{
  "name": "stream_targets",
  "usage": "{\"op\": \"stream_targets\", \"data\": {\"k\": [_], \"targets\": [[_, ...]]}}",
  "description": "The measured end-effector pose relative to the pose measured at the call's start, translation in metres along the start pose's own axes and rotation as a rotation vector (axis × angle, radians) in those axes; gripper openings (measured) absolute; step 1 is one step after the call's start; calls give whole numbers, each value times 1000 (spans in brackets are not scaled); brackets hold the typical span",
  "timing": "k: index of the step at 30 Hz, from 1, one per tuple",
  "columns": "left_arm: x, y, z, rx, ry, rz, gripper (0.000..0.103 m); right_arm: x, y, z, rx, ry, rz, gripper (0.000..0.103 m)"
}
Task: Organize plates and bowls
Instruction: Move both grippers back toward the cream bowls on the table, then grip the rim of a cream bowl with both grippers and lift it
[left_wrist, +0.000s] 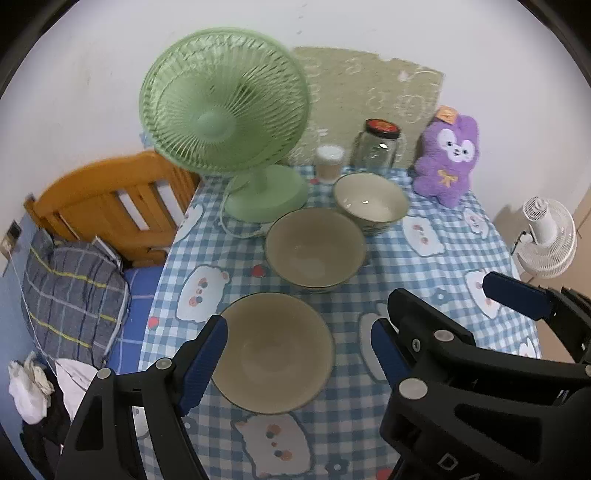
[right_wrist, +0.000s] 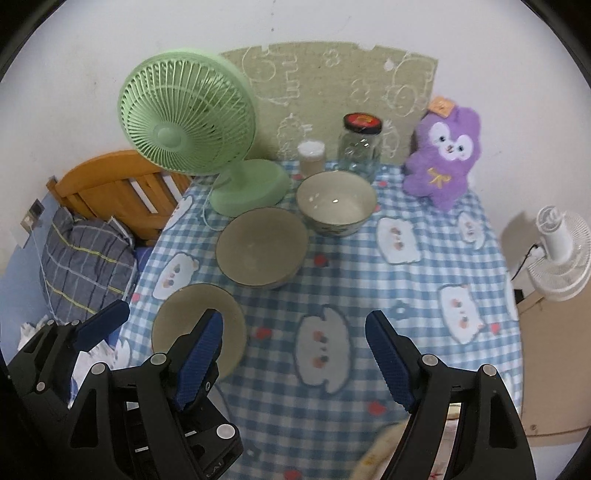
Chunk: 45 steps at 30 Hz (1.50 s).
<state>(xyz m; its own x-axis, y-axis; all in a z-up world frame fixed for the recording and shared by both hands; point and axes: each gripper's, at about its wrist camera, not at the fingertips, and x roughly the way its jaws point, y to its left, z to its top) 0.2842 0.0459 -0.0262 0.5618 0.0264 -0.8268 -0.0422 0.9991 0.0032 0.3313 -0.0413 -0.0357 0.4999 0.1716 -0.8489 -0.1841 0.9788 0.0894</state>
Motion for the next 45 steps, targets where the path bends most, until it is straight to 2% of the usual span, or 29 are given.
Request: {"op": "stream_targets", "data": {"k": [6, 10, 16, 20, 25, 27, 32, 37, 40, 45], "targets": [[25, 23, 2, 10, 42, -11, 80, 33, 20, 4, -1, 49, 2, 82], [42, 35, 4, 37, 60, -53, 79, 48, 27, 4, 25, 69, -17, 82], [67, 52, 1, 68, 80, -50, 77, 74, 29, -3, 86, 100, -40, 82], [88, 62, -3, 91, 120, -41, 75, 91, 29, -9, 125, 141, -13, 81], [101, 68, -12, 101, 159, -59, 70, 110, 33, -17, 129, 184, -22, 62], [104, 70, -14, 101, 175, -68, 66, 116, 35, -20, 125, 198, -23, 58], [115, 70, -22, 113, 222, -81, 39, 126, 43, -27, 93, 230, -16, 41], [117, 75, -26, 96, 230, -90, 32, 135, 46, -32, 83, 259, -15, 22], [119, 77, -25, 91, 234, -92, 28, 139, 47, -37, 89, 278, -11, 16], [121, 79, -29, 100, 252, -90, 18, 138, 48, -38, 84, 277, -19, 15]]}}
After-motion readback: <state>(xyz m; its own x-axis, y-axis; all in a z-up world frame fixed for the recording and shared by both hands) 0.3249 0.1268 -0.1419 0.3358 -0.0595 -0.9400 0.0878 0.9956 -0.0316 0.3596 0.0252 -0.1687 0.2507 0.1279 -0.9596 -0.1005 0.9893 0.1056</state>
